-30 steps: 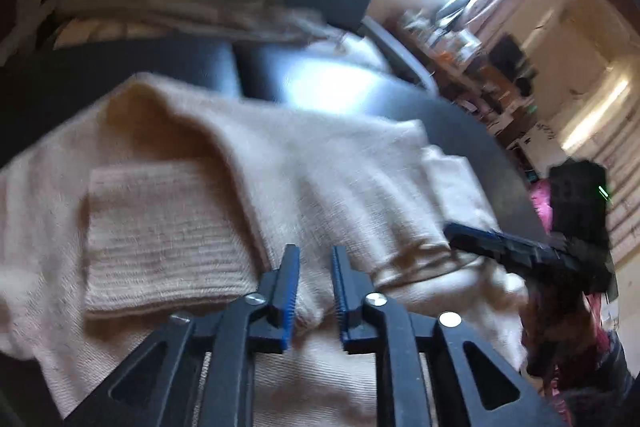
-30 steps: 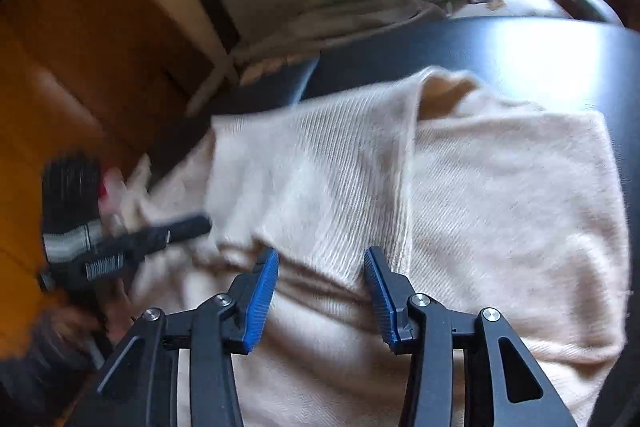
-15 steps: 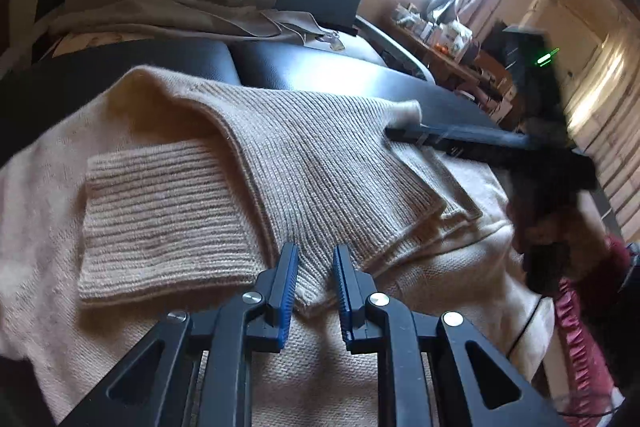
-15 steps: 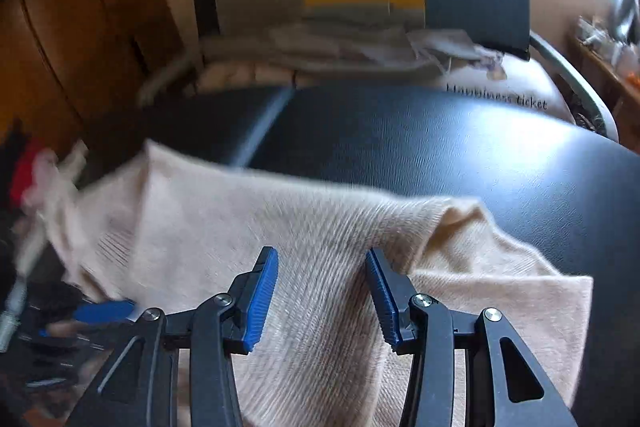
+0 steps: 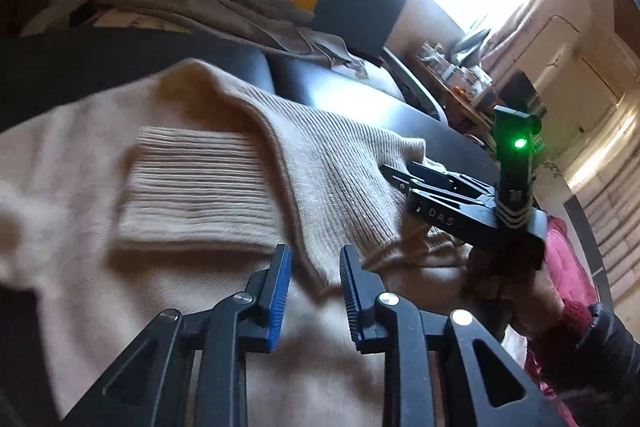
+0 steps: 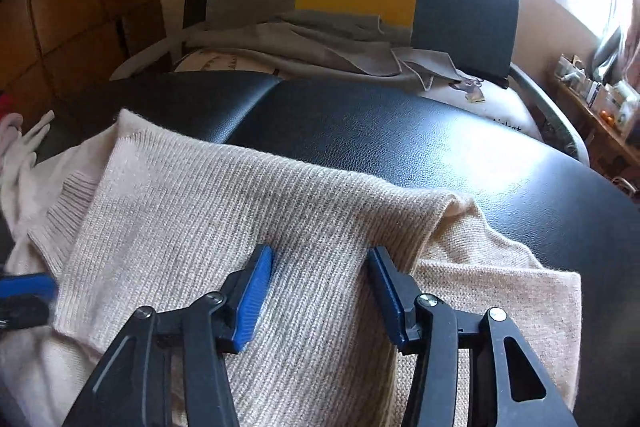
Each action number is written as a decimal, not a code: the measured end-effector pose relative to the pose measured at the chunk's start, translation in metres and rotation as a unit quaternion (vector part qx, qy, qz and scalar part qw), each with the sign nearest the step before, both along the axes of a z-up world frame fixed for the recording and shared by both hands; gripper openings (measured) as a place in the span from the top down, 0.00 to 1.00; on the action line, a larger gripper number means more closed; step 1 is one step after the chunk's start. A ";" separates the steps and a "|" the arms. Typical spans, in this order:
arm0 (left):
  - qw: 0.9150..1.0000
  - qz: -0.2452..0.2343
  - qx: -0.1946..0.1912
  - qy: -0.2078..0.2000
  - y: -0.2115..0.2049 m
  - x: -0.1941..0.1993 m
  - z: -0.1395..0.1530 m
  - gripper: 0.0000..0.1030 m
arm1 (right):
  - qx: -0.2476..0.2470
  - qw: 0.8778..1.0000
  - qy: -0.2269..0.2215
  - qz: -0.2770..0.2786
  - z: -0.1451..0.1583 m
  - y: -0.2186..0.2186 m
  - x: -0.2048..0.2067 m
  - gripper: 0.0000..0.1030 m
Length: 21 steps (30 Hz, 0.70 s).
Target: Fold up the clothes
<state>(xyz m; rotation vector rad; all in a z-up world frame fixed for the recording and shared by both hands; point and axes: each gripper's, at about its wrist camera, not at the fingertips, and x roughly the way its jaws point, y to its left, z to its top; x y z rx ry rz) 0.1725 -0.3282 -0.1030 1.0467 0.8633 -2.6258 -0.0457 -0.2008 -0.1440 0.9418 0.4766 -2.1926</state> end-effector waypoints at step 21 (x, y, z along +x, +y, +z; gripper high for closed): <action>0.946 0.319 -0.051 -0.015 -0.247 0.180 0.127 0.52 | -0.068 0.997 -0.029 0.026 0.015 0.029 0.091 0.14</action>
